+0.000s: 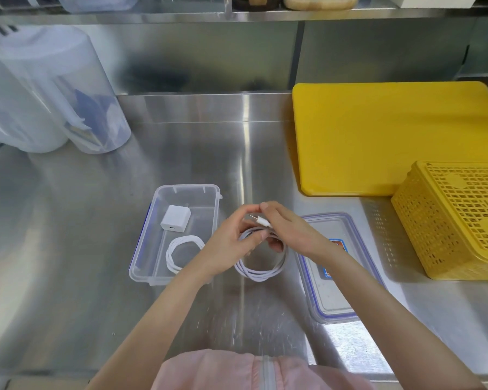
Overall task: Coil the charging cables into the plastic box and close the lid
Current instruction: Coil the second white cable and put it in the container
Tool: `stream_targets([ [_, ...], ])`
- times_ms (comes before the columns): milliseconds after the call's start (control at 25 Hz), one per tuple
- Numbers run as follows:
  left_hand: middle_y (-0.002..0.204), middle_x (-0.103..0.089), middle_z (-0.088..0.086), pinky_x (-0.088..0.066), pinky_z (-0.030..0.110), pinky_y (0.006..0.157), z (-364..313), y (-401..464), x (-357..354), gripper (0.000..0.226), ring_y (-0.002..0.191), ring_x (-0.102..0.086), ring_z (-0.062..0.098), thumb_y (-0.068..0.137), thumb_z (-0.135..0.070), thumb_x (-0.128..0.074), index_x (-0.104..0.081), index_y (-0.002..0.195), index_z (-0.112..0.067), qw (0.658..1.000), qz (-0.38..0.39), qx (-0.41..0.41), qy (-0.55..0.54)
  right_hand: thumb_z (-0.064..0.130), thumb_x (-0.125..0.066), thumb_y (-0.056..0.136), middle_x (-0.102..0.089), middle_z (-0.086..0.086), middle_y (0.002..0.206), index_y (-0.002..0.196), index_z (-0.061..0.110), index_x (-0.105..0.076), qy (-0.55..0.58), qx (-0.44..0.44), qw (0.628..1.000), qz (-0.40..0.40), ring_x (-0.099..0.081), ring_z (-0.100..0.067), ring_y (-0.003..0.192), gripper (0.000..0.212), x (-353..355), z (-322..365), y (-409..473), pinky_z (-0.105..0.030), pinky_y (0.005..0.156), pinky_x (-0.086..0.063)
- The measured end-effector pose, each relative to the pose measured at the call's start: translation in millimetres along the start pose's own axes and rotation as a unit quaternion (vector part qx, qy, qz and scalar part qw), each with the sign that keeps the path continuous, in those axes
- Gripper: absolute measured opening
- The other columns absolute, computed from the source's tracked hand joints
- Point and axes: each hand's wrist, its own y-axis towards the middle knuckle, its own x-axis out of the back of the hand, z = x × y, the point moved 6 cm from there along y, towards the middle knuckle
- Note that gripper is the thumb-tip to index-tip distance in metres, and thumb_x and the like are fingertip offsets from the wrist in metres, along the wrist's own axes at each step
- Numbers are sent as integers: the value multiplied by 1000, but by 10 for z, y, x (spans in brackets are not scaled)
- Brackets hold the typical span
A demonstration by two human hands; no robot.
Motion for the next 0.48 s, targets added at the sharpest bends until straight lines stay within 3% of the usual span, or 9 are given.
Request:
stream_targets([
  [120, 52, -56, -18, -34, 11, 42, 55, 1, -39, 10, 41, -41, 1, 90, -16, -53, -54, 90, -26, 998, -3, 43, -47, 41, -35, 94, -46, 3, 51, 78, 18, -48, 9, 7, 999, -40, -40, -4, 32, 30, -4, -20, 25, -16, 36, -33],
  [200, 48, -49, -14, -33, 13, 41, 95, -9, -62, 7, 39, -36, 2, 92, -22, -50, -54, 86, -19, 994, -7, 73, -85, 40, -37, 94, -46, 3, 52, 75, 20, -46, 16, 8, 999, -45, -40, -3, 31, 30, -17, -45, 40, -14, 35, -32],
  [360, 60, -59, -6, -33, 15, 39, 172, 1, 99, 11, 40, -37, 5, 95, -22, -44, -49, 86, -16, 975, -104, 109, -167, 26, -43, 94, -55, 4, 67, 98, 15, -52, 61, 43, 996, -46, -51, -10, 50, 15, -26, -70, 12, -16, 50, -44],
  [480, 57, -59, -3, -40, 19, 43, 197, -3, 180, 4, 41, -43, 7, 95, -22, -45, -47, 91, -20, 974, -114, 112, -158, 15, -49, 92, -57, 8, 67, 107, 16, -53, 81, 85, 991, -61, -52, -4, 51, 16, 20, -38, -29, -12, 55, -46],
])
